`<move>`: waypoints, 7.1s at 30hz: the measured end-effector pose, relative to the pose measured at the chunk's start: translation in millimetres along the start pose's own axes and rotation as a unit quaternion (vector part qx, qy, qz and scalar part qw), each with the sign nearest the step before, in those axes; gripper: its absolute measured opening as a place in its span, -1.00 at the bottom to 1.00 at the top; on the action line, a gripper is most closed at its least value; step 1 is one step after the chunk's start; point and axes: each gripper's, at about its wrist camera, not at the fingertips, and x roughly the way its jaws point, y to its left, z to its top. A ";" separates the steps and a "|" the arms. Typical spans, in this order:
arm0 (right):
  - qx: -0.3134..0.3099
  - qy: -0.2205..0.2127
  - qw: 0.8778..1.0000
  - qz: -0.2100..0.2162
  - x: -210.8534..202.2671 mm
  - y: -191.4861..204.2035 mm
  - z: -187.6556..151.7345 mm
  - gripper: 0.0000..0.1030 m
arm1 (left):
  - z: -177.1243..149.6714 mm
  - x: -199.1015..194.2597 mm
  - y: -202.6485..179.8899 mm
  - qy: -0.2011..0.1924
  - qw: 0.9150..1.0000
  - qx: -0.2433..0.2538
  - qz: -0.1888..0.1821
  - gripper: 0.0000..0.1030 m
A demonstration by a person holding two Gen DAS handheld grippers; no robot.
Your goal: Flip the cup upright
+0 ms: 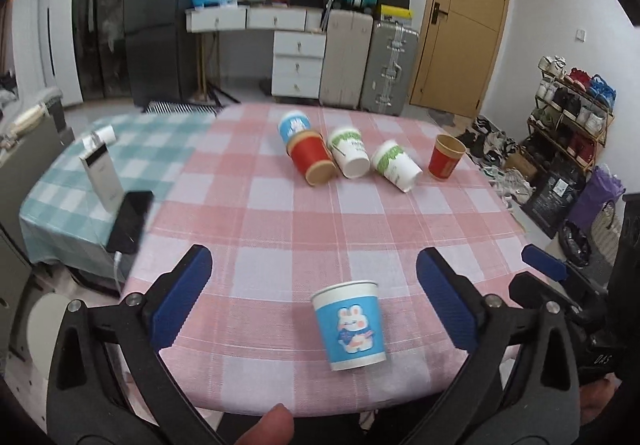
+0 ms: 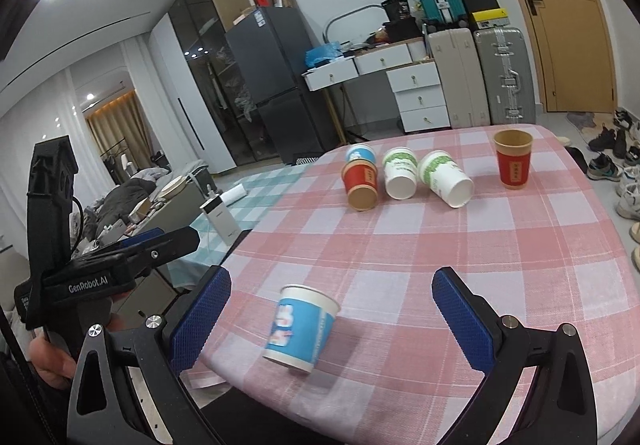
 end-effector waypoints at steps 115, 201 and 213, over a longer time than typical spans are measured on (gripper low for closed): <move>-0.086 0.091 0.978 -0.168 106.7 -52.2 -23.8 0.73 | -45.5 62.8 29.5 0.085 0.995 -0.046 -0.013 0.98; -0.044 -0.043 0.996 -0.058 -51.8 -29.1 20.1 1.00 | 0.7 35.6 -66.6 0.032 0.997 0.031 -0.070 0.98; -0.040 -0.044 0.996 -0.064 -49.5 -33.5 17.2 1.00 | -0.3 36.4 -68.1 0.033 0.997 0.032 -0.070 0.98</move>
